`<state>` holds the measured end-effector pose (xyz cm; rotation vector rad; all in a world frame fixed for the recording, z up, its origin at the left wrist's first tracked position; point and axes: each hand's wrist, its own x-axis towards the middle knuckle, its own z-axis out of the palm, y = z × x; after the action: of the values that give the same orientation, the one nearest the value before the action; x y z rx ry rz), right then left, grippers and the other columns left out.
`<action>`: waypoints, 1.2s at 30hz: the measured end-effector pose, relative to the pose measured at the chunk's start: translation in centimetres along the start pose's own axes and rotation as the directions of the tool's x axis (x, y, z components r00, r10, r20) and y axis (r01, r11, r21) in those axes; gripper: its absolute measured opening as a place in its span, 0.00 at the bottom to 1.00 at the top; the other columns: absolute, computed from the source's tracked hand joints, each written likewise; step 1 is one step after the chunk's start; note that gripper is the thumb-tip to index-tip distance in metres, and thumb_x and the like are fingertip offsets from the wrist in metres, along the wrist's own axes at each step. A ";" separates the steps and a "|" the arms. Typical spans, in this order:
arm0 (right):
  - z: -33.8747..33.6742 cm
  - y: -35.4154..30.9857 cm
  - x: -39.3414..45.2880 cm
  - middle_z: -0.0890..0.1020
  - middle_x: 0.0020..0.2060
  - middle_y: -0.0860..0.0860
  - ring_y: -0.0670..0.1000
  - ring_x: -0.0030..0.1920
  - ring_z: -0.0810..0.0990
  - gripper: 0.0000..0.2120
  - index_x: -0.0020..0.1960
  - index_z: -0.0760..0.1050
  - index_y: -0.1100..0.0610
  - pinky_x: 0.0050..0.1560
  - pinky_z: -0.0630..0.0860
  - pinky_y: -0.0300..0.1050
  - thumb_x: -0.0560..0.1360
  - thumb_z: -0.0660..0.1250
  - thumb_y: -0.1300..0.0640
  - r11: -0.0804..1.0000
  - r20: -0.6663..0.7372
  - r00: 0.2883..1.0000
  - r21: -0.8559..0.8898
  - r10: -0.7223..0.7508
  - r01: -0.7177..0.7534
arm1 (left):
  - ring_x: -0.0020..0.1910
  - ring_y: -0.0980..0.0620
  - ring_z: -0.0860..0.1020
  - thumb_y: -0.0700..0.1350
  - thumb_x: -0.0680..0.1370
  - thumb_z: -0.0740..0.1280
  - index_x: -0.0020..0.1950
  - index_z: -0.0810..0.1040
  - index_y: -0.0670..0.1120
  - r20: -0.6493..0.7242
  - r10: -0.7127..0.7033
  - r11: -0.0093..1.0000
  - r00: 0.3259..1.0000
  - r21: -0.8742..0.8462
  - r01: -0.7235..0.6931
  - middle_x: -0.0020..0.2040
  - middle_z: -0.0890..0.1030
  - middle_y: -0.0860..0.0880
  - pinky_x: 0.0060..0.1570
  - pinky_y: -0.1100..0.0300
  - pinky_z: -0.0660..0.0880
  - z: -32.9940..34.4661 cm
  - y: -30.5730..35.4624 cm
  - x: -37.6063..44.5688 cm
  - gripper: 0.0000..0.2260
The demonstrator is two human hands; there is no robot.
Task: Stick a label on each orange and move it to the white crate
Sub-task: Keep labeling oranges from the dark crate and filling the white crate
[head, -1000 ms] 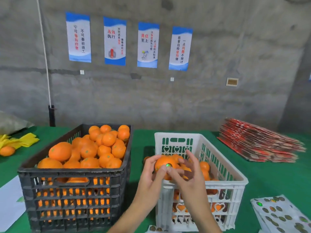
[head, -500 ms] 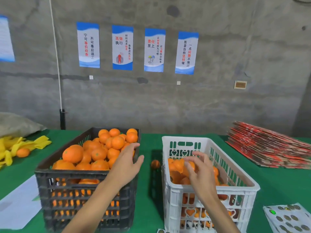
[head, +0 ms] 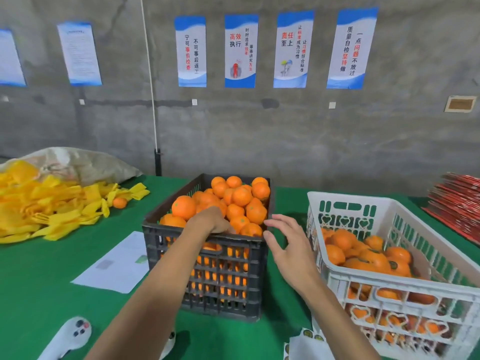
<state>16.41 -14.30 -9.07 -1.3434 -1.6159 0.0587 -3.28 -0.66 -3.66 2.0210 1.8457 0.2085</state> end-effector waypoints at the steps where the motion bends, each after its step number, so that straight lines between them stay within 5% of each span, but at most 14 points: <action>1: 0.3 0.0 -0.1 0.75 0.65 0.39 0.40 0.67 0.71 0.11 0.63 0.80 0.46 0.69 0.66 0.40 0.81 0.68 0.50 1.000 0.000 1.000 0.018 0.008 -0.008 | 0.59 0.42 0.77 0.60 0.70 0.78 0.69 0.74 0.43 -0.002 -0.012 1.000 1.000 -0.023 0.012 0.65 0.78 0.44 0.52 0.49 0.74 0.0 0.0 0.3 0.35; 5: 0.3 0.2 -0.7 0.75 0.64 0.39 0.41 0.68 0.71 0.10 0.62 0.80 0.47 0.71 0.68 0.44 0.81 0.68 0.51 0.998 -0.020 0.999 0.044 0.039 -0.038 | 0.53 0.43 0.79 0.58 0.70 0.79 0.53 0.75 0.45 -0.125 -0.066 0.996 0.990 -0.068 0.057 0.57 0.81 0.44 0.52 0.50 0.79 0.9 -0.1 1.1 0.23; 7: -0.3 0.4 -1.3 0.76 0.64 0.41 0.43 0.67 0.72 0.10 0.62 0.81 0.48 0.70 0.70 0.47 0.82 0.67 0.53 1.000 -0.055 0.998 -0.005 0.025 -0.026 | 0.55 0.40 0.81 0.55 0.71 0.80 0.57 0.77 0.44 -0.274 -0.032 0.992 0.961 -0.126 -0.003 0.58 0.81 0.42 0.54 0.47 0.81 1.2 0.0 0.6 0.22; 10: -1.5 0.5 -2.5 0.79 0.63 0.44 0.46 0.64 0.76 0.10 0.61 0.82 0.52 0.66 0.74 0.50 0.82 0.67 0.56 0.988 -0.137 0.988 -0.146 -0.064 0.044 | 0.62 0.42 0.78 0.53 0.74 0.77 0.70 0.76 0.46 -0.621 0.116 0.906 0.775 -0.254 -0.338 0.66 0.76 0.43 0.58 0.48 0.77 2.3 0.7 -1.4 0.27; 13: -2.4 0.7 -4.2 0.81 0.60 0.46 0.47 0.62 0.78 0.10 0.60 0.82 0.55 0.64 0.76 0.50 0.81 0.68 0.59 0.974 -0.163 0.977 -0.200 -0.138 0.104 | 0.60 0.55 0.74 0.52 0.74 0.77 0.70 0.76 0.50 -0.822 0.228 0.706 0.522 -0.229 -0.670 0.62 0.75 0.49 0.57 0.65 0.71 4.6 2.1 -5.5 0.26; 16: -3.2 1.1 -6.1 0.81 0.60 0.47 0.46 0.63 0.77 0.11 0.62 0.81 0.55 0.66 0.74 0.44 0.81 0.67 0.59 0.970 -0.165 0.971 -0.197 -0.172 0.139 | 0.55 0.61 0.75 0.52 0.74 0.77 0.68 0.76 0.52 -0.847 0.300 0.560 0.438 -0.215 -0.800 0.62 0.74 0.51 0.49 0.70 0.73 8.7 3.6 -9.6 0.24; 19: -3.7 2.3 -9.2 0.81 0.59 0.46 0.46 0.61 0.78 0.09 0.61 0.80 0.55 0.64 0.73 0.40 0.81 0.66 0.57 0.970 -0.157 0.976 -0.213 -0.151 0.116 | 0.59 0.63 0.76 0.56 0.73 0.75 0.67 0.77 0.53 -0.773 0.363 0.487 0.521 -0.319 -0.813 0.63 0.72 0.56 0.49 0.71 0.76 14.1 4.5 -12.8 0.23; 24: -3.5 5.5 -16.9 0.81 0.58 0.46 0.46 0.59 0.78 0.09 0.60 0.79 0.53 0.60 0.75 0.44 0.80 0.69 0.57 0.974 -0.098 0.995 -0.226 0.008 -0.030 | 0.58 0.66 0.76 0.62 0.71 0.73 0.66 0.76 0.60 -0.523 0.352 0.535 0.776 -0.568 -0.626 0.61 0.70 0.66 0.50 0.71 0.76 22.4 3.9 -15.1 0.24; 27: -4.2 7.3 -20.4 0.80 0.61 0.43 0.43 0.62 0.75 0.12 0.65 0.78 0.50 0.64 0.71 0.43 0.82 0.65 0.53 0.967 0.038 0.989 -0.219 0.142 -0.130 | 0.50 0.58 0.81 0.65 0.71 0.72 0.66 0.76 0.61 -0.336 0.347 0.613 0.876 -0.626 -0.483 0.58 0.70 0.69 0.50 0.62 0.78 25.6 3.3 -15.1 0.25; 31: -5.6 9.3 -23.6 0.79 0.61 0.35 0.38 0.64 0.73 0.12 0.63 0.80 0.46 0.66 0.69 0.38 0.81 0.68 0.55 0.962 0.219 0.953 -0.220 0.208 -0.159 | 0.48 0.51 0.84 0.63 0.73 0.74 0.70 0.74 0.59 -0.152 0.335 0.645 0.930 -0.683 -0.344 0.59 0.71 0.64 0.51 0.56 0.82 29.0 2.0 -14.8 0.27; 36: -5.6 11.0 -25.4 0.71 0.71 0.34 0.38 0.71 0.65 0.23 0.73 0.73 0.45 0.75 0.62 0.40 0.80 0.65 0.40 0.932 0.409 0.851 -0.283 0.330 -0.226 | 0.52 0.50 0.84 0.60 0.76 0.74 0.73 0.72 0.58 -0.118 0.281 0.646 0.952 -0.711 -0.278 0.62 0.70 0.61 0.55 0.50 0.82 30.6 1.2 -14.2 0.27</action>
<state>25.37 -32.40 -28.76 -1.8402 -1.8320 0.4033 7.31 -20.35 -28.90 1.6791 1.1301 0.8768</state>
